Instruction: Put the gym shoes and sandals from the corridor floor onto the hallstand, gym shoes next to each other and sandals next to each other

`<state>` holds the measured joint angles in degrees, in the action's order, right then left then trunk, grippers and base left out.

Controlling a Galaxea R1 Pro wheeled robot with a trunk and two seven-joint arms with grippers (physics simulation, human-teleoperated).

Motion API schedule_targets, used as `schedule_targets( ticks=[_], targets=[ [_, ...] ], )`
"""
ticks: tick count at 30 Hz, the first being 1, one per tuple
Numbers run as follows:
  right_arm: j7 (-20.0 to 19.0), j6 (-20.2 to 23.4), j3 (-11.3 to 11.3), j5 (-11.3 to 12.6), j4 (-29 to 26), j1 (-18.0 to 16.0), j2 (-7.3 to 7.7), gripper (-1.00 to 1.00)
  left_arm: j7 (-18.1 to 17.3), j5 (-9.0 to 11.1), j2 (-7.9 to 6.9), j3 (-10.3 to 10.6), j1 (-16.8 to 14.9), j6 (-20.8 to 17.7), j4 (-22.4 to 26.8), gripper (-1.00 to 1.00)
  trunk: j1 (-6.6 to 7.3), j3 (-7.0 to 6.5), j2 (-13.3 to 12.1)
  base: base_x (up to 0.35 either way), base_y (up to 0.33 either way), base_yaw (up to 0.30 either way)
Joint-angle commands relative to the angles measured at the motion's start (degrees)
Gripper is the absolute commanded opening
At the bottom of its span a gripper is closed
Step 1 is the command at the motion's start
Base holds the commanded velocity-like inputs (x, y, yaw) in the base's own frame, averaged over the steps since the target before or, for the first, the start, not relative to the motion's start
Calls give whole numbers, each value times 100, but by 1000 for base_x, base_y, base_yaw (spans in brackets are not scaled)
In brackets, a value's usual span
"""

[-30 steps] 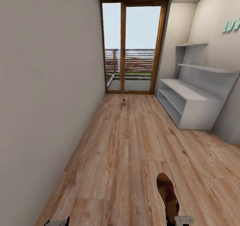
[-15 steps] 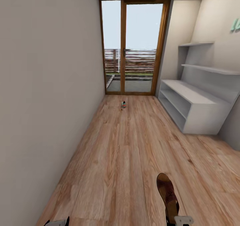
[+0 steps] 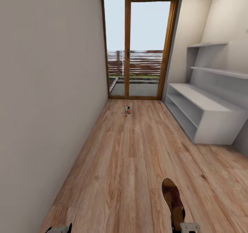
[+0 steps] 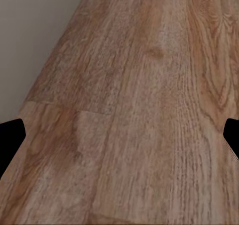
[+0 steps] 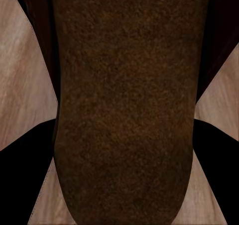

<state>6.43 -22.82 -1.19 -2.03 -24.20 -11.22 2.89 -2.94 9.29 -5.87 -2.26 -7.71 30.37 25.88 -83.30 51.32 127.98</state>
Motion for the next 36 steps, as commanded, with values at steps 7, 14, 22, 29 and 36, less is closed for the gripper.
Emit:
schedule_targets(
  ticks=[7,14,22,29,36],
  targets=[
    [35,-12,-13,-25,3,-3,5,-100,-31,47,7,-2,-3,13,-4,100,-2,5,2,340,0,0],
    [39,-12,-6,-33,3,-3,15,-100,-31,47,7,-2,-3,13,-4,100,-2,5,2,340,0,0],
    [45,-12,3,-31,3,-3,19,-100,-31,47,7,-2,-3,13,-4,100,-2,5,2,340,0,0],
    [41,-12,-8,-11,-2,-3,6,-100,-31,45,9,-2,-3,16,-4,100,-2,5,2,340,0,0],
    [34,-12,-4,-8,-3,-3,8,-100,-31,39,8,-2,-3,13,-4,100,-2,5,2,340,0,0]
  ],
)
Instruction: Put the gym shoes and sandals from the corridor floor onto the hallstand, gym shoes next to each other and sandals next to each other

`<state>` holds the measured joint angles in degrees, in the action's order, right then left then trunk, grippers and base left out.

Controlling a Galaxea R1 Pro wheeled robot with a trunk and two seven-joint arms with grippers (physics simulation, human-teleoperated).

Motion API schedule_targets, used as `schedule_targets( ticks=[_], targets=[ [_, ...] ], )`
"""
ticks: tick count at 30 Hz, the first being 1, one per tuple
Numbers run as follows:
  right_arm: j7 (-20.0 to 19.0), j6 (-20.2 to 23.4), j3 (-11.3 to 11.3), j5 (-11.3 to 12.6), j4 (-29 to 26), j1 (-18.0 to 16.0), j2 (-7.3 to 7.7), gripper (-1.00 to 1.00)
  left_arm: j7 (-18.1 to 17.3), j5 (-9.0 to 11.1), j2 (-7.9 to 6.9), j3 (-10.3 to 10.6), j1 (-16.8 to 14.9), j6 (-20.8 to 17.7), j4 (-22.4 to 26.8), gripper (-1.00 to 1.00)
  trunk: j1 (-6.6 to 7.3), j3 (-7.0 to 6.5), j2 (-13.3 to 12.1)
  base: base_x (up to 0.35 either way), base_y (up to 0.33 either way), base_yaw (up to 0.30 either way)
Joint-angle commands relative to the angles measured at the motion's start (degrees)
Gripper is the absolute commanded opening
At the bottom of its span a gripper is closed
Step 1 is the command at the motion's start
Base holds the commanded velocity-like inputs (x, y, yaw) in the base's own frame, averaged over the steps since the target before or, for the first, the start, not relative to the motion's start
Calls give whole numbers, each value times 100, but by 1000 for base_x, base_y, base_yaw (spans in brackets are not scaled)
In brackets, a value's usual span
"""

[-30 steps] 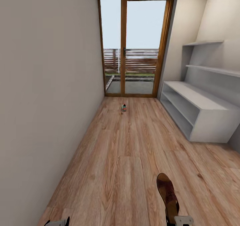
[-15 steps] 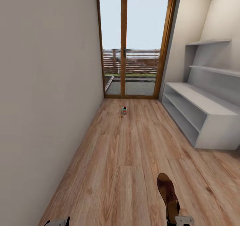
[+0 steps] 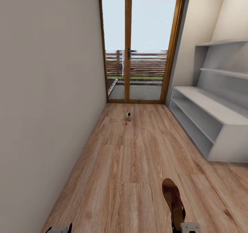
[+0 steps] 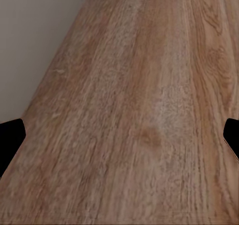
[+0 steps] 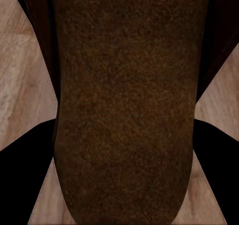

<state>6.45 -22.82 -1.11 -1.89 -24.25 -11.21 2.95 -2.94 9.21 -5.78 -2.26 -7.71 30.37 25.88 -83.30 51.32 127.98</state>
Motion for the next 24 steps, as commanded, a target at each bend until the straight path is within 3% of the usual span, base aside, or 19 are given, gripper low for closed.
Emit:
schedule_targets(
  ticks=[1,14,24],
  targets=[
    [32,-12,-12,-21,5,-4,2,-100,-31,47,-1,-2,-3,11,-4,100,-2,5,2,340,0,0],
    [36,-12,-12,-22,8,-4,-2,-100,-31,46,5,4,-3,19,-4,100,-2,5,2,340,-9,0],
    [36,-12,-12,-22,8,-4,-3,-100,-31,46,4,4,-3,20,-4,100,-2,5,2,328,-123,0]
  ],
)
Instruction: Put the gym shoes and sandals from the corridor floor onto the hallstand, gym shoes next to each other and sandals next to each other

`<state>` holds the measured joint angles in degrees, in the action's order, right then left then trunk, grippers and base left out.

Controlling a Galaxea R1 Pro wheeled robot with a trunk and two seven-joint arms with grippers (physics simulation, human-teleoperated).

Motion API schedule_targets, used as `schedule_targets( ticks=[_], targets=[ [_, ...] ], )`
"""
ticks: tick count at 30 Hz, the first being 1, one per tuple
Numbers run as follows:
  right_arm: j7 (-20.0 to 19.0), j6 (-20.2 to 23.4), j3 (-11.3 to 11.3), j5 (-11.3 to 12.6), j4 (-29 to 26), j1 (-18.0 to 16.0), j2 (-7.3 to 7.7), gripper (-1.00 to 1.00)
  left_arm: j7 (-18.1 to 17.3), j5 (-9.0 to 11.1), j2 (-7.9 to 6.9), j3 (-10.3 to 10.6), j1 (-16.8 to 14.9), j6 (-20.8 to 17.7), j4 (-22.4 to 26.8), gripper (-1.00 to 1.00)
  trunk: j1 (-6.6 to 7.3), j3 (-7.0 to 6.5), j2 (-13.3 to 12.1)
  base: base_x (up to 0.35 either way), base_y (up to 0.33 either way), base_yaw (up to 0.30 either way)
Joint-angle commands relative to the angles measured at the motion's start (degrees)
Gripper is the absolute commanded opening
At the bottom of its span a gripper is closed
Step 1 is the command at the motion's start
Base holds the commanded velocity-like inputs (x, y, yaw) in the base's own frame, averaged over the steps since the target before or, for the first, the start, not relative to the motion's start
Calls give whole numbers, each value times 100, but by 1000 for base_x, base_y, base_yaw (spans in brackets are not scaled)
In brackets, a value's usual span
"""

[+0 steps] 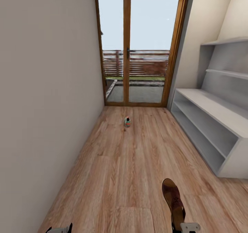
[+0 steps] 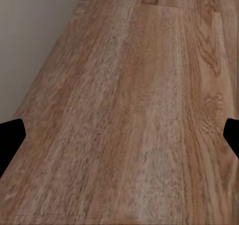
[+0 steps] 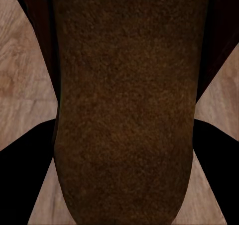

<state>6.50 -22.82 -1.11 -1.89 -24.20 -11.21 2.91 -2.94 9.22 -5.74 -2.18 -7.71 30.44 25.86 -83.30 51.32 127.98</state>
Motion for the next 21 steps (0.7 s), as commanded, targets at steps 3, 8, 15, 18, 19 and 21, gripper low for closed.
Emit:
schedule_targets(
  ticks=[3,8,15,18,19,21],
  targets=[
    [32,-10,-12,-22,3,-4,-1,-100,-31,47,-8,-9,-2,7,-2,100,-2,5,2,321,-148,0],
    [32,-8,-12,-21,3,-4,-1,-100,-31,50,-14,-8,-2,8,-2,100,-2,5,2,320,-150,0],
    [36,-10,-12,-21,3,-4,-1,-100,-31,46,-1,-6,-2,12,-2,100,-2,25,2,320,-155,0],
    [37,-11,-6,-21,3,-4,-1,-100,-31,45,1,-8,-2,10,-2,100,-2,36,2,320,-156,0],
    [37,-12,-5,-22,3,-4,-1,-100,-31,48,-1,-9,-2,12,-2,100,-2,36,2,320,-156,0],
    [36,-10,-4,-22,3,-4,-1,-100,-31,51,-3,-9,-2,13,-2,100,-2,38,2,320,-156,0]
  ],
)
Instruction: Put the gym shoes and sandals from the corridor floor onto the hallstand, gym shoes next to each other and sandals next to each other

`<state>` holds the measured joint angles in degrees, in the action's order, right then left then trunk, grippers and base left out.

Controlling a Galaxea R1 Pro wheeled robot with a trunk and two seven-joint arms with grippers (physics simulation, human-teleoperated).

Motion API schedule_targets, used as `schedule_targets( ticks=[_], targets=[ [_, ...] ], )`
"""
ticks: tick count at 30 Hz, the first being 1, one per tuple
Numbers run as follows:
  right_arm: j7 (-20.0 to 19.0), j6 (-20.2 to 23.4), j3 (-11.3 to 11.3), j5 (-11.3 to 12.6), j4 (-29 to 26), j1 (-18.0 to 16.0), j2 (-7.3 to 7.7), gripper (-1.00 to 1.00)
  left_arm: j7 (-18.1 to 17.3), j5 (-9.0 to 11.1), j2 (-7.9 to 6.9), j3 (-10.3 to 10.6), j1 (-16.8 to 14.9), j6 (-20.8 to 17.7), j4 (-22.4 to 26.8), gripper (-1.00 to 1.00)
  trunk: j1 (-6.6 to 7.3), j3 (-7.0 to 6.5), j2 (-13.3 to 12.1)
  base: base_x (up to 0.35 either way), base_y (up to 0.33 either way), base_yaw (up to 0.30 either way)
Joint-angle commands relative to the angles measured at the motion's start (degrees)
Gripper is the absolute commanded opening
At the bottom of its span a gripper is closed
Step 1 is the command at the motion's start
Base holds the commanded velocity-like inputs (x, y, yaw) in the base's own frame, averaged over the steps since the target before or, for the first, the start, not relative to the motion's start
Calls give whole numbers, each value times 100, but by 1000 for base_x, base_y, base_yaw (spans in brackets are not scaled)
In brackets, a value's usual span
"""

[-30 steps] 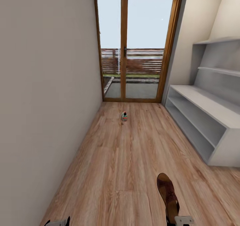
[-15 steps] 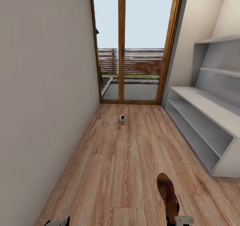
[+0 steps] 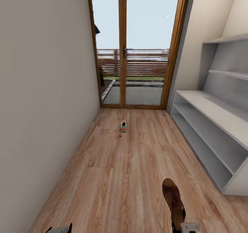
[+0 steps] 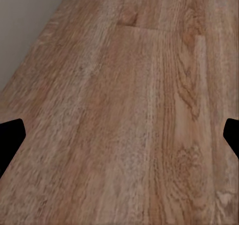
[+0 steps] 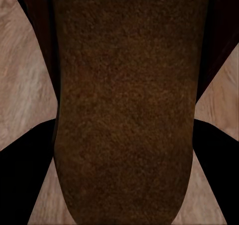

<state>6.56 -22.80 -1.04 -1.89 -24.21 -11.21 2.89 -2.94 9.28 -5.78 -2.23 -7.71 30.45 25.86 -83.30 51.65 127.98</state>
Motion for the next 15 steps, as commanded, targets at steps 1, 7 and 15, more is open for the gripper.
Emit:
schedule_targets(
  ticks=[1,7,15],
  targets=[
    [30,-11,-11,-22,4,-4,1,-100,-31,44,-1,-5,-2,13,-2,100,-2,5,2,320,-156,0],
    [30,-14,-14,-22,4,-4,1,-100,-31,39,6,1,-2,12,-2,100,-2,6,2,320,-156,0],
    [31,-9,-13,-22,4,-4,1,-100,-31,38,7,-1,-2,8,-4,100,-2,6,2,320,-156,0]
  ],
)
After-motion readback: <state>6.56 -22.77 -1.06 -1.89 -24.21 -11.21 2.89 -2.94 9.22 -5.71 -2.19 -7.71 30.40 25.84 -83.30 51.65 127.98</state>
